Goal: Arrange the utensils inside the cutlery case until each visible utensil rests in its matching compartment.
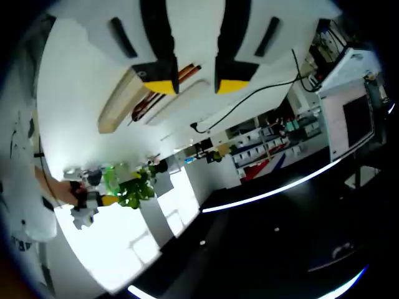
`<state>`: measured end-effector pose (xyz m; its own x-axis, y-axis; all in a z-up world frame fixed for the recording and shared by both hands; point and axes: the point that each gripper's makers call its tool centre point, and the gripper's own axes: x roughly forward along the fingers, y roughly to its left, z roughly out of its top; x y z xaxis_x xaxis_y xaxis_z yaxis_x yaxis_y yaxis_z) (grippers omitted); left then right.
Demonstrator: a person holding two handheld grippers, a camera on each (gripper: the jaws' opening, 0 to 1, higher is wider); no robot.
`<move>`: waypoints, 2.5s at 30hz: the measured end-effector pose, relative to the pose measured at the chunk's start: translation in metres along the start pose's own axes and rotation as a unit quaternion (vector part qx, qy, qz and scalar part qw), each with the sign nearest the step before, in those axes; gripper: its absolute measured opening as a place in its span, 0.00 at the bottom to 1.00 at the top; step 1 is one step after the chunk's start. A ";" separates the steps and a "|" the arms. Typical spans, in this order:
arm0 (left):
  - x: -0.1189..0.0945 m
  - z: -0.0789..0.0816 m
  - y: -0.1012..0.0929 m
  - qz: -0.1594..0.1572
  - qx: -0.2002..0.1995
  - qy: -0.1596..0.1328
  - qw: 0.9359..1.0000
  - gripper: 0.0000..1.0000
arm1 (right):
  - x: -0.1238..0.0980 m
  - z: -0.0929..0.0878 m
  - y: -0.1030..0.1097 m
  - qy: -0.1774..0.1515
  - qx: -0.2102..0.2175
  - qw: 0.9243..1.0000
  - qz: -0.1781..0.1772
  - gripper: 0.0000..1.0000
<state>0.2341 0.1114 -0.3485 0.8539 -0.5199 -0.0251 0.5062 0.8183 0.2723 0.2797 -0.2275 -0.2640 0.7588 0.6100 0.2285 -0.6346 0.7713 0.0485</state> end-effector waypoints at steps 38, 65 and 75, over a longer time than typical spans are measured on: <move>0.004 0.042 0.000 0.010 -0.078 -0.065 0.995 0.24 | -0.041 0.000 -0.033 -0.074 0.116 0.990 -0.023 0.05; 0.005 0.051 0.002 -0.032 -0.141 -0.070 0.987 0.24 | -0.043 -0.008 -0.012 -0.050 0.045 0.998 0.011 0.08; 0.023 0.010 -0.003 -0.070 0.052 0.092 0.992 0.24 | -0.049 -0.015 -0.018 -0.037 0.031 0.999 -0.006 0.10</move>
<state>0.2508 0.0944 -0.3400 0.7880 -0.5660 -0.2424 0.6151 0.7061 0.3509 0.2559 -0.2689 -0.2907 0.7552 0.5834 0.2990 -0.6347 0.7647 0.1111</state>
